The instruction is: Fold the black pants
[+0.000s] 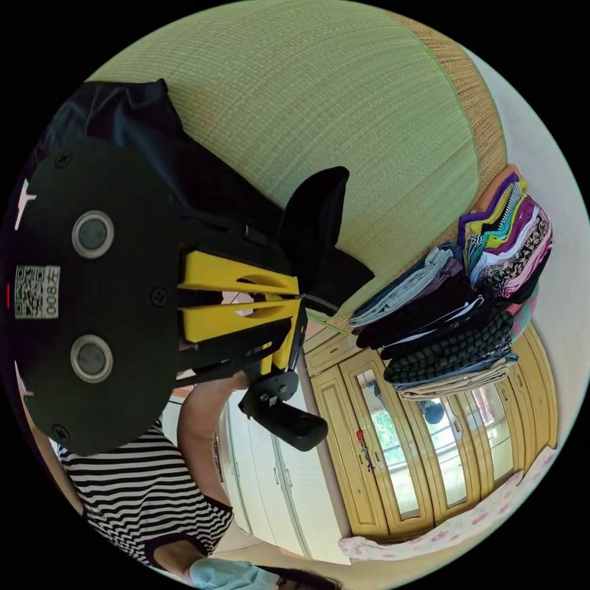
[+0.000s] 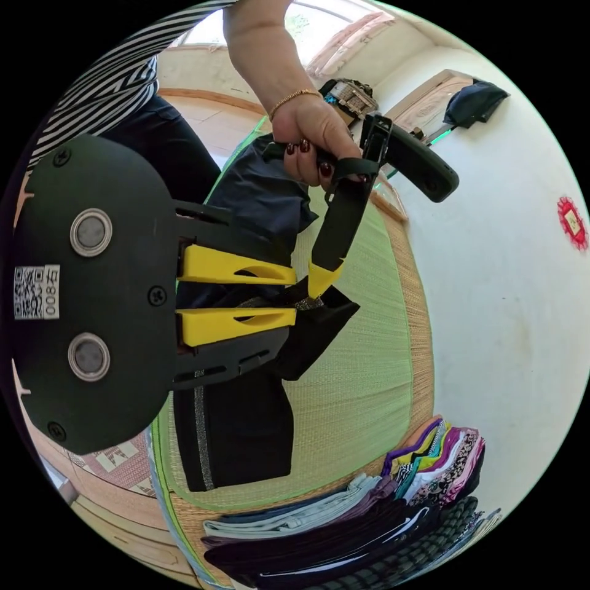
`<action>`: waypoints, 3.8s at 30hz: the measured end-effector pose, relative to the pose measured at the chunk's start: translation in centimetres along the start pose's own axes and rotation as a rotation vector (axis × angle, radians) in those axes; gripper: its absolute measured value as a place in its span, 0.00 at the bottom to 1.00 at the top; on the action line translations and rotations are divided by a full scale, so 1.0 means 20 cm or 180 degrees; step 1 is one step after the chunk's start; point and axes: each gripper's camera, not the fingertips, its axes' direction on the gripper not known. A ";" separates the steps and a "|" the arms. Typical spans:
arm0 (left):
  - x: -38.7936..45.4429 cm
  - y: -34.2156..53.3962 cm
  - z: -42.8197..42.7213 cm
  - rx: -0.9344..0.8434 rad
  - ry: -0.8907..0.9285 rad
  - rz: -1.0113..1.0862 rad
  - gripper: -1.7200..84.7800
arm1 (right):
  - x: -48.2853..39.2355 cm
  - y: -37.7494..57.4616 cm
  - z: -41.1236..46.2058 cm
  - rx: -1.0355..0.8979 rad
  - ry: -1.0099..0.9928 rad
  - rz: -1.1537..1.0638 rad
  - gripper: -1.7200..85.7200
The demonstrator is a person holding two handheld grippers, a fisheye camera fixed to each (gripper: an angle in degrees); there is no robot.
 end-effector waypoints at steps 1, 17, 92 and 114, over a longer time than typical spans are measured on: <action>0.00 -0.01 0.00 0.0031 0.0006 0.0008 0.05 | 0.00 0.01 -0.01 0.0003 -0.0025 -0.0021 0.07; -0.16 -0.27 0.10 0.0482 -0.0087 -0.0938 0.04 | 0.23 0.23 -0.34 0.0192 -0.0071 0.0180 0.04; -0.20 -0.16 0.51 -0.0225 -0.0466 -0.0562 0.03 | 2.36 0.39 -1.19 0.0301 -0.1154 0.2930 0.07; -0.27 0.18 0.29 -0.0347 -0.1605 -0.0093 0.04 | 1.73 -0.68 -0.58 -0.0501 0.0535 0.1520 0.09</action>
